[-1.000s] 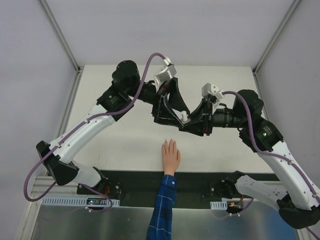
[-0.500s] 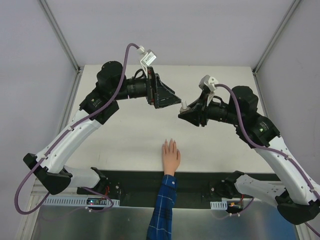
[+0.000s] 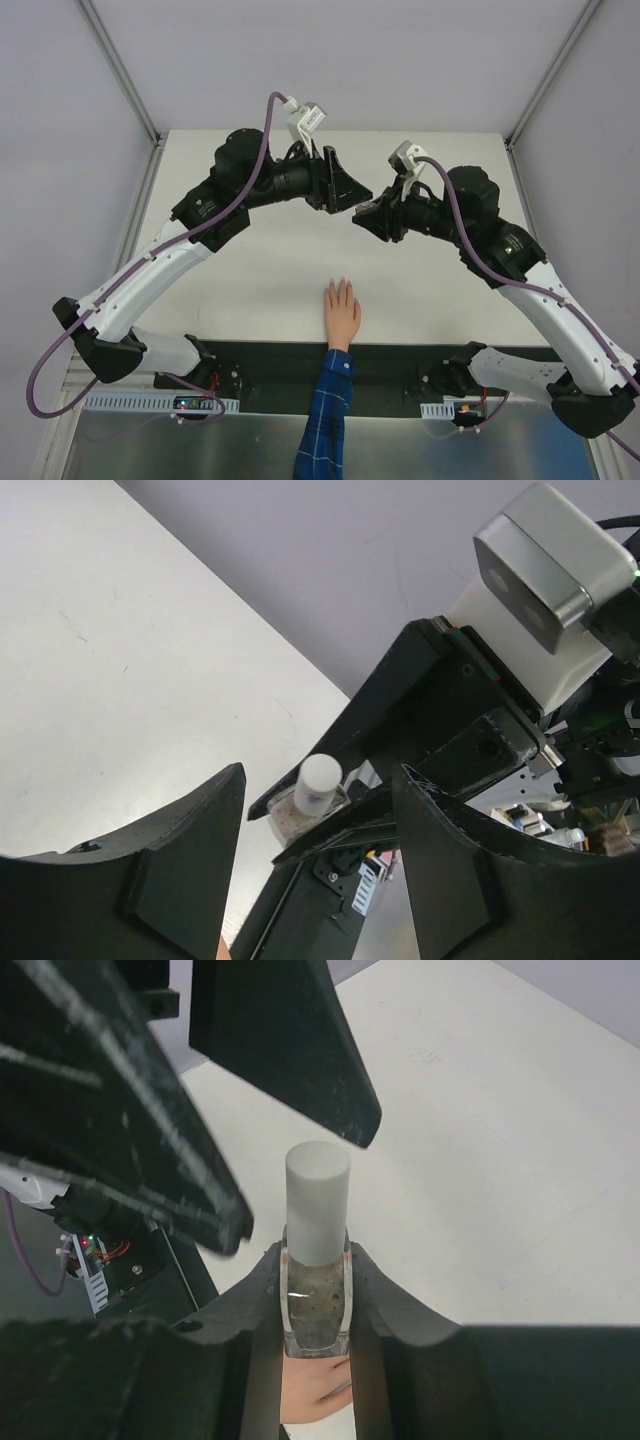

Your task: Paint the nails

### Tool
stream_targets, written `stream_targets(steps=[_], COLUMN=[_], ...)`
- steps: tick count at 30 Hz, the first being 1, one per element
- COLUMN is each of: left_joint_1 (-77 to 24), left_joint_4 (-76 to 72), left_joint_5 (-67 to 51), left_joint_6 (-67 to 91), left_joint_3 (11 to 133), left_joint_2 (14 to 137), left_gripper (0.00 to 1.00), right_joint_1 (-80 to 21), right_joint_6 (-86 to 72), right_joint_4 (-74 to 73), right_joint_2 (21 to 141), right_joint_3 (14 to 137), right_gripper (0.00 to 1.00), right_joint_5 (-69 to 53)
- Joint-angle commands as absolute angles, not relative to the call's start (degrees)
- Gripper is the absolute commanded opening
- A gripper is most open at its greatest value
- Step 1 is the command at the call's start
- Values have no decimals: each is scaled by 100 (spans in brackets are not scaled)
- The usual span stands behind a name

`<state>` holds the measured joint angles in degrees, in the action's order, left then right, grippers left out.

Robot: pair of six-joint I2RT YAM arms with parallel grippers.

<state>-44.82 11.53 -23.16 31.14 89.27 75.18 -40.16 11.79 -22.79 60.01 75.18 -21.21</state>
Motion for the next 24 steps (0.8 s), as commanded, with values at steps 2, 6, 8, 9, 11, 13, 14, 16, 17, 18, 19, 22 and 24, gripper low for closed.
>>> stream_targets(steps=[2,6,8,9,11,13,14,16,17,18,19,22,24], left_joint_1=[-4763,-4860,-4878,-4895,-4913,-4931,-4922,-4922,-4922,-4922,-4913,-4756,-4562], left_joint_4=[1081,1081,1081,1081,1072,1081,1081,1072,1064,1037,1020,529,-234], left_joint_5=[-1872,-1767,-1775,-1801,-1828,-1881,-1977,-2144,-2388,-2530,-2688,-4196,-5847], left_joint_6=[2786,2777,2786,2786,2786,2795,2795,2778,2743,2612,2515,1997,1855], left_joint_3=[9176,9184,9228,9246,9299,9325,9334,9351,9360,9334,9299,8958,8685], left_joint_2=[7594,7672,7708,7743,7787,7831,7848,7892,7901,7901,7901,7814,7735], left_gripper=[56,50,45,43,40,33,28,17,11,0,0,0,0], right_joint_1=[-4061,-4078,-4078,-4078,-4087,-4087,-4087,-4096,-4087,-4087,-4096,-4061,-4043], right_joint_6=[1020,1002,993,993,984,976,958,932,906,905,897,923,993], right_joint_4=[-1969,-1942,-1951,-1942,-1934,-1925,-1916,-1872,-1855,-1820,-1793,-1697,-1313], right_joint_2=[5950,5915,5906,5924,5915,5915,5906,5854,5836,5775,5740,5599,5442], right_joint_3=[7778,7778,7787,7778,7770,7769,7761,7743,7726,7691,7656,7533,7279], right_gripper=[0,0,0,0,0,0,0,0,0,0,1,0,0], right_joint_5=[-1749,-1731,-1740,-1749,-1740,-1749,-1749,-1784,-1802,-1819,-1889,-2361,-3159])
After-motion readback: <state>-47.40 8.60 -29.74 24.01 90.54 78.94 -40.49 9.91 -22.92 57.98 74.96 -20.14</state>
